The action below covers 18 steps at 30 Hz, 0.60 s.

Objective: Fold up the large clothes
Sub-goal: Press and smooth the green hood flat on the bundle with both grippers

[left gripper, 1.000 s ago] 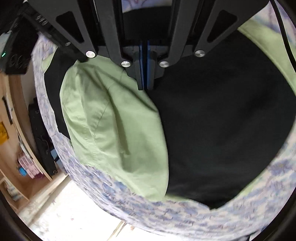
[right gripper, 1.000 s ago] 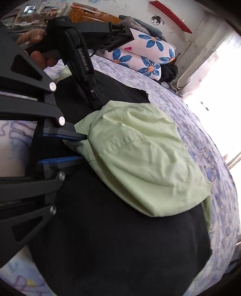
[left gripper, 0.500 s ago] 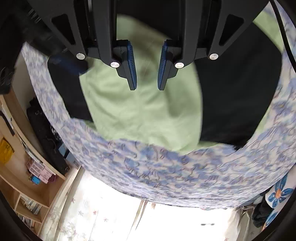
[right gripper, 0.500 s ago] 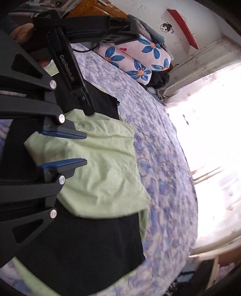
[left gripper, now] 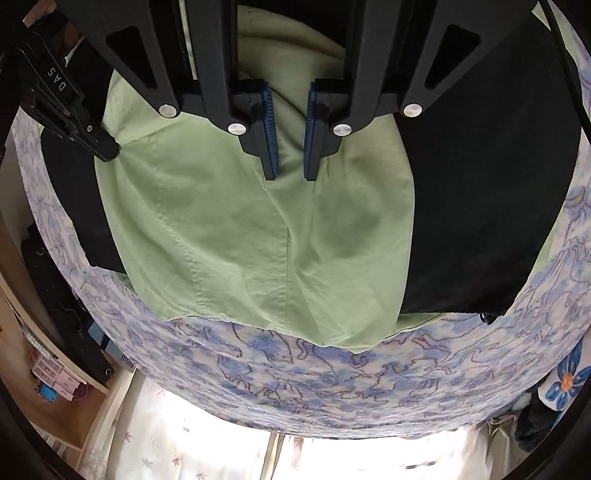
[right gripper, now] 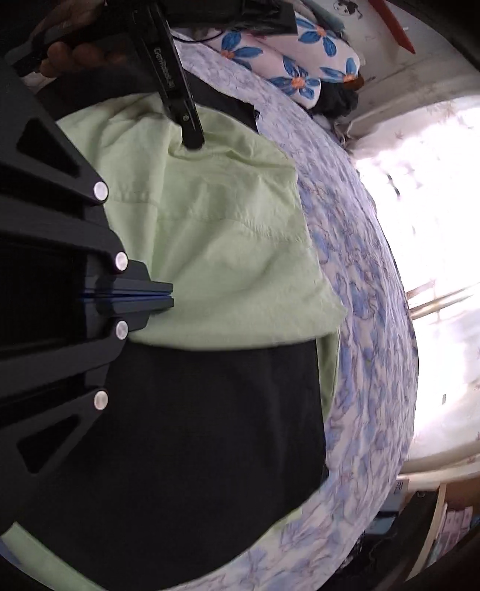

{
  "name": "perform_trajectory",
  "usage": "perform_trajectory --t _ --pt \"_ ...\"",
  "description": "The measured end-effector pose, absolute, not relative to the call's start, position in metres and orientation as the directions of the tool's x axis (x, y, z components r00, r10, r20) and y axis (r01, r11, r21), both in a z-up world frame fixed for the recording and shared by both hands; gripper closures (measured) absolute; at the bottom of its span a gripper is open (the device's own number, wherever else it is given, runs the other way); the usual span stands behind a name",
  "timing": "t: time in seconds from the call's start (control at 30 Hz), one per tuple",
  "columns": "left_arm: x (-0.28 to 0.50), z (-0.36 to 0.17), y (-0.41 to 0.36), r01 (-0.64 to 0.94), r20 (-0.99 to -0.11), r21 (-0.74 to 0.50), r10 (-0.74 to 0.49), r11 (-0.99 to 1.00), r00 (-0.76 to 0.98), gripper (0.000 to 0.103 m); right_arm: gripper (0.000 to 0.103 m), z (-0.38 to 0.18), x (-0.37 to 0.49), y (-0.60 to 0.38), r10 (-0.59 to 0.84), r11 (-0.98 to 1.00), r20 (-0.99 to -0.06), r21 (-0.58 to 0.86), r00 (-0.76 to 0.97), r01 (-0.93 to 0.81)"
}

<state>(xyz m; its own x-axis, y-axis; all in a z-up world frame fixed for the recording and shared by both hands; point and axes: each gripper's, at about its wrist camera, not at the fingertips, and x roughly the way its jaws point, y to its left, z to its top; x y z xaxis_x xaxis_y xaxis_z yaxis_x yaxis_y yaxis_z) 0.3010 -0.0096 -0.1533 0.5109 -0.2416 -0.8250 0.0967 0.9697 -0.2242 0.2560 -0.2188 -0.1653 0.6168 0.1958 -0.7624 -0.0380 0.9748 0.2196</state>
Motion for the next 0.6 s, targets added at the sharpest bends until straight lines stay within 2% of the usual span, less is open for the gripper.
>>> perform_trajectory --t 0.23,0.37,0.6 --pt "0.285 -0.138 -0.013 0.087 -0.829 -0.188 -0.206 0.978 0.52 0.088 0.101 -0.151 0.254 -0.215 0.219 0.964 -0.76 0.267 0.612 -0.014" --pt "0.271 -0.126 -0.017 0.079 -0.827 -0.135 -0.156 0.988 0.541 0.067 0.101 -0.136 0.243 -0.21 0.235 0.957 -0.739 0.289 0.631 -0.017" --pt "0.241 -0.109 -0.019 0.074 -0.823 -0.126 -0.146 0.989 0.549 0.065 0.101 -0.116 0.218 -0.194 0.223 0.965 -0.724 0.259 0.653 -0.043"
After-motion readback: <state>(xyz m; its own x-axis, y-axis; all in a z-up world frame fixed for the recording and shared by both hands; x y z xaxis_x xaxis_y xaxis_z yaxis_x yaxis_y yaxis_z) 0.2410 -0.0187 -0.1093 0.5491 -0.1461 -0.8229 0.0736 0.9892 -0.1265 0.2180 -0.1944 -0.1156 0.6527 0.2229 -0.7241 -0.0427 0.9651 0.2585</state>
